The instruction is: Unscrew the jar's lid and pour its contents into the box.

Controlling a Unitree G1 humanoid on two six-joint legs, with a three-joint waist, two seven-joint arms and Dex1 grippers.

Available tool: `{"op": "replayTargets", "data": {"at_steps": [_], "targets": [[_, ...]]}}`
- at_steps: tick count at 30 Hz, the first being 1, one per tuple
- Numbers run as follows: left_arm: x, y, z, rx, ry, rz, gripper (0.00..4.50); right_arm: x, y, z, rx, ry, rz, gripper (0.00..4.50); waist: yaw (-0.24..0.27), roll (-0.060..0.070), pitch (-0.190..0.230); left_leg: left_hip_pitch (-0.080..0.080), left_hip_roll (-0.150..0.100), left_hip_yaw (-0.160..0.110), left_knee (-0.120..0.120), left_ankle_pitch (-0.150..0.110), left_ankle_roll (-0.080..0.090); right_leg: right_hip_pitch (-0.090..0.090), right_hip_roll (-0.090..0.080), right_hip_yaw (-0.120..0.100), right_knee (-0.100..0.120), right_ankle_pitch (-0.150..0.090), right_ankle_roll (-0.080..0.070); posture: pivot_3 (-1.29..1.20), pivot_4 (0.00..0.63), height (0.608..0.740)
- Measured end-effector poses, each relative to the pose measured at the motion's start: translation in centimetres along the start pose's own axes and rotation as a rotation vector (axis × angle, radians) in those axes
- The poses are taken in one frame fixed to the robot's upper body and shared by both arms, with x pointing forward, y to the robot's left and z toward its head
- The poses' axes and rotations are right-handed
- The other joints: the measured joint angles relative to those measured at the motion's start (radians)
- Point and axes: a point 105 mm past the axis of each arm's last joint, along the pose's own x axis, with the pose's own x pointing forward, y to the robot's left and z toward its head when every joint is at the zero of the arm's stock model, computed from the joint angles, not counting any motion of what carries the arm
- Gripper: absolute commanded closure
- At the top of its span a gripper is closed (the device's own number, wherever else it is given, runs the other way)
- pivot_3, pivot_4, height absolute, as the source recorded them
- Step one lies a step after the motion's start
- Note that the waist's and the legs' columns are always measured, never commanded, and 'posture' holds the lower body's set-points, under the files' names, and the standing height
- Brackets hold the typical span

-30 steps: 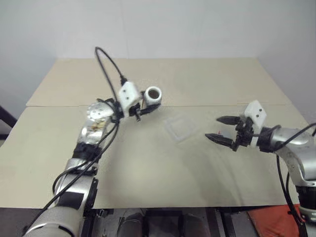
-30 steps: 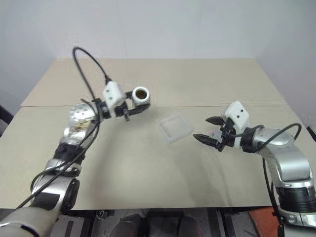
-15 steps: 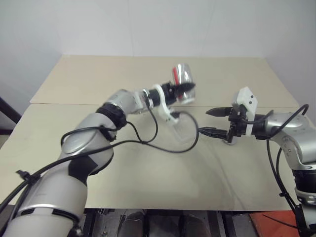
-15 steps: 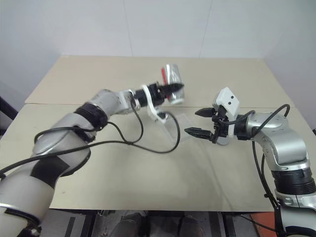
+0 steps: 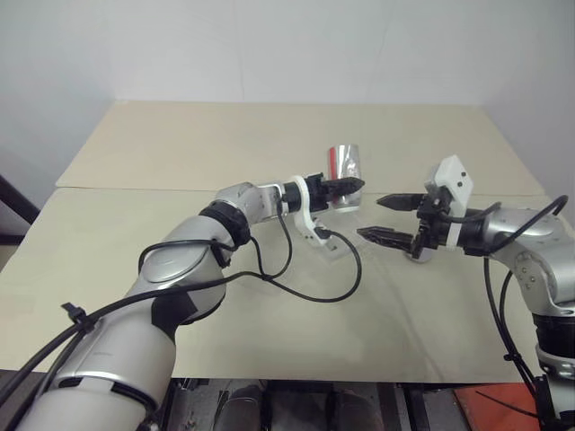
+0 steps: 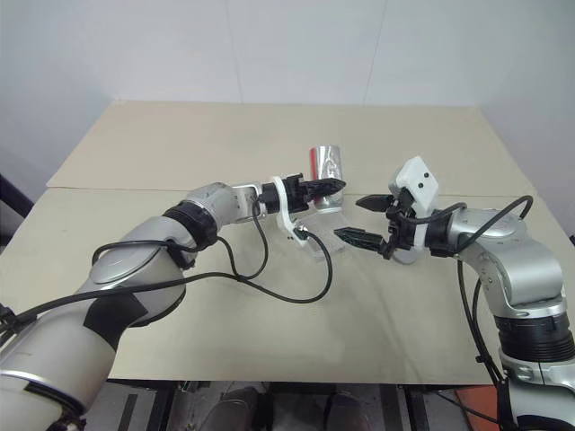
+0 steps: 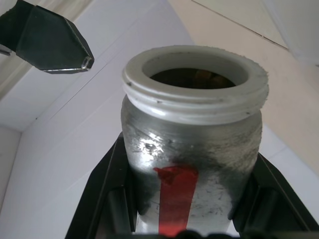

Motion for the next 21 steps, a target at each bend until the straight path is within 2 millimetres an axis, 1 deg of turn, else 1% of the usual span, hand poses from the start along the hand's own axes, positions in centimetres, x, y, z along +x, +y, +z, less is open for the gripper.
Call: {"op": "replayTargets", "data": {"at_steps": [3,5,7,8,11,13,18,19,21], "targets": [[-0.5,0.1,-1.1,-0.09,0.062,0.007,2.57,0.0,0.0,0.0,0.0,0.0,0.0,0.02,-0.001,0.0,0.0,0.0,0.0,-0.001,0.0,0.0,0.0,0.0,0.0,0.0,0.0,0.0,0.0,0.0,0.15,0.74],[-1.4,-0.3,-2.0,-0.186,0.126,0.003,2.57,0.0,0.0,0.0,-0.001,0.001,0.004,0.02,-0.001,0.0,0.0,0.0,0.0,-0.001,0.0,0.0,0.0,0.0,0.0,0.0,0.0,0.0,0.0,0.0,0.15,0.74],[-2.7,-1.3,-2.9,-0.379,0.234,-0.01,2.57,0.0,0.1,0.0,-0.003,0.0,0.012,0.02,-0.006,0.0,0.0,0.001,0.001,-0.001,0.001,0.0,0.0,0.0,0.0,0.0,0.001,0.0,0.0,0.0,0.15,0.74],[-3.2,-1.8,-3.0,-0.442,0.267,-0.015,2.57,0.0,0.1,0.0,-0.004,0.0,0.015,0.02,-0.008,0.0,0.0,0.001,0.001,-0.001,0.001,0.0,0.0,0.0,0.0,0.0,0.001,0.0,0.0,0.0,0.15,0.74],[-5.3,-3.6,-3.7,-0.732,0.406,-0.026,2.57,0.0,0.3,0.1,-0.015,-0.006,0.032,0.02,-0.015,0.0,0.0,0.001,0.001,-0.001,0.002,0.0,0.0,0.0,0.0,0.0,0.002,0.0,0.0,0.0,0.15,0.74],[-6.5,-4.4,-4.1,-0.931,0.493,-0.002,2.57,-0.1,0.4,0.2,-0.023,-0.009,0.038,0.02,-0.017,0.0,0.0,0.001,0.001,-0.001,0.003,0.0,0.0,0.001,0.0,0.0,0.002,0.0,0.0,0.0,0.15,0.74],[-9.0,-6.3,-4.2,-1.554,0.686,0.144,2.57,-0.2,0.3,0.3,-0.039,-0.006,0.044,0.02,-0.025,0.0,0.0,0.001,0.002,-0.003,0.006,0.0,-0.001,0.001,0.0,0.0,0.003,0.0,0.0,0.0,0.15,0.74],[-9.7,-6.7,-4.2,-1.678,0.721,0.179,2.57,-0.3,0.3,0.3,-0.04,-0.004,0.046,0.02,-0.028,0.0,0.0,0.001,0.002,-0.004,0.006,0.0,-0.001,0.001,0.0,0.0,0.004,0.0,0.0,0.0,0.15,0.74],[-11.0,-6.9,-4.3,-1.825,0.757,0.238,2.57,-0.4,0.2,0.2,-0.042,-0.001,0.044,0.02,-0.032,0.0,0.0,0.002,0.002,-0.004,0.006,0.0,-0.001,0.001,0.0,0.0,0.006,0.0,0.0,0.0,0.15,0.74]]}}
